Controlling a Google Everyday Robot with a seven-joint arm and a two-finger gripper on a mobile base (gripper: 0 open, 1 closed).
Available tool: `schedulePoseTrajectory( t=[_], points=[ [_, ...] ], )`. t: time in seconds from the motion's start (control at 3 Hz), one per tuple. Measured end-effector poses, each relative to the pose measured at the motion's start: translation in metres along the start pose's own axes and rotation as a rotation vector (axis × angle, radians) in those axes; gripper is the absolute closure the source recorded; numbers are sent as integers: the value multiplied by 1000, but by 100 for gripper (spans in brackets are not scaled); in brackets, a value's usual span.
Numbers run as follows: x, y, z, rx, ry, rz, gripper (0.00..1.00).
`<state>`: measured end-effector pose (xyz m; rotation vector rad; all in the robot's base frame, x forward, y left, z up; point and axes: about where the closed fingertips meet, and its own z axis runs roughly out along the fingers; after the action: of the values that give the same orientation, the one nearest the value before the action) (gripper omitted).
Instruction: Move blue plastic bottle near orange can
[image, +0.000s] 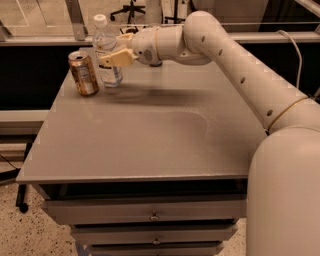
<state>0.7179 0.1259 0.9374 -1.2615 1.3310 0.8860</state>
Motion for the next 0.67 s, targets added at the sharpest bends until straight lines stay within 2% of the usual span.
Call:
schedulePoseTrajectory(
  t=[0.33, 0.67],
  points=[
    [8, 0, 10, -27, 20, 27, 84],
    [15, 1, 15, -45, 36, 49, 53]
  ],
)
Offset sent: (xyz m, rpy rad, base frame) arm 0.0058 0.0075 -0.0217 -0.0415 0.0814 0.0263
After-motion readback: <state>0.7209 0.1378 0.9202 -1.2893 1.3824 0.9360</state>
